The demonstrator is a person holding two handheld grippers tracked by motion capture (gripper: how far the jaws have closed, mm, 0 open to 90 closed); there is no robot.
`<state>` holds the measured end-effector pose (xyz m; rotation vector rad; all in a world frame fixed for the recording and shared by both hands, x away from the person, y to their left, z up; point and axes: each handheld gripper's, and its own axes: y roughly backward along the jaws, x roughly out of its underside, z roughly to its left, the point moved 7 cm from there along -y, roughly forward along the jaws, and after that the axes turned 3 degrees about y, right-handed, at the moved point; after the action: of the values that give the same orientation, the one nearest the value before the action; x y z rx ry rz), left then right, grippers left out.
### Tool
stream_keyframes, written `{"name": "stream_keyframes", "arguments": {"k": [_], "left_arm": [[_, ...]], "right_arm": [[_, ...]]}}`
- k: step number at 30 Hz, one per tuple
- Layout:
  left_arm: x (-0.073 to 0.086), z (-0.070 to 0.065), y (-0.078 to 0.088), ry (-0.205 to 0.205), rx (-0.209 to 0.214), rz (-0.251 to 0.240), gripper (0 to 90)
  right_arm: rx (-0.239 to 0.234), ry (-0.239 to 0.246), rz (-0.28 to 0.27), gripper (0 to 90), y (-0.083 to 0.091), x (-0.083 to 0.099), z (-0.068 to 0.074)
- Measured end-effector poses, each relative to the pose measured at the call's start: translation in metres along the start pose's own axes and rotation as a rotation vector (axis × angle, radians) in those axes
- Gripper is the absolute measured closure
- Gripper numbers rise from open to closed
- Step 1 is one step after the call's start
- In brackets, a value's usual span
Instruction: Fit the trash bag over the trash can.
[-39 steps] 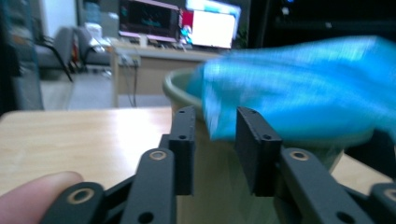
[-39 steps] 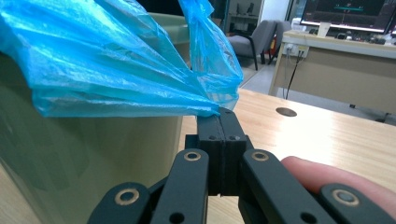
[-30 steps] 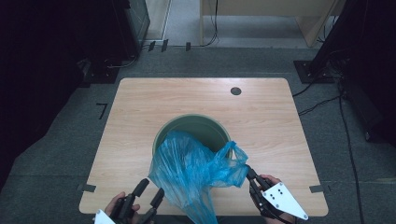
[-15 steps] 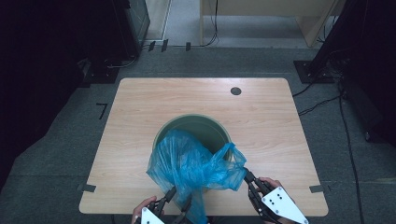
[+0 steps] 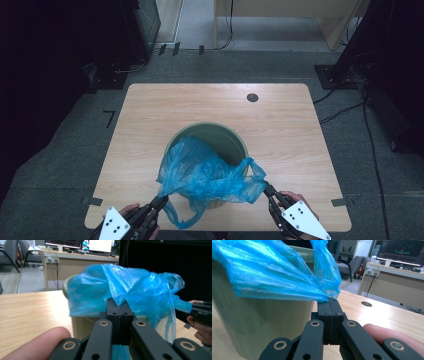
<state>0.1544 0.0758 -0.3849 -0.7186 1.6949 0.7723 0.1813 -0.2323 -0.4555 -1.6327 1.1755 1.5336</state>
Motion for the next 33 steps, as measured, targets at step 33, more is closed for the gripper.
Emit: {"name": "stream_keyframes", "arguments": {"k": [33], "left_arm": [[0.001, 0.075, -0.017, 0.049, -0.129, 0.0, 88.1]], "right_arm": [[0.036, 0.04, 0.173, 90.0, -0.002, 0.028, -0.027]]}}
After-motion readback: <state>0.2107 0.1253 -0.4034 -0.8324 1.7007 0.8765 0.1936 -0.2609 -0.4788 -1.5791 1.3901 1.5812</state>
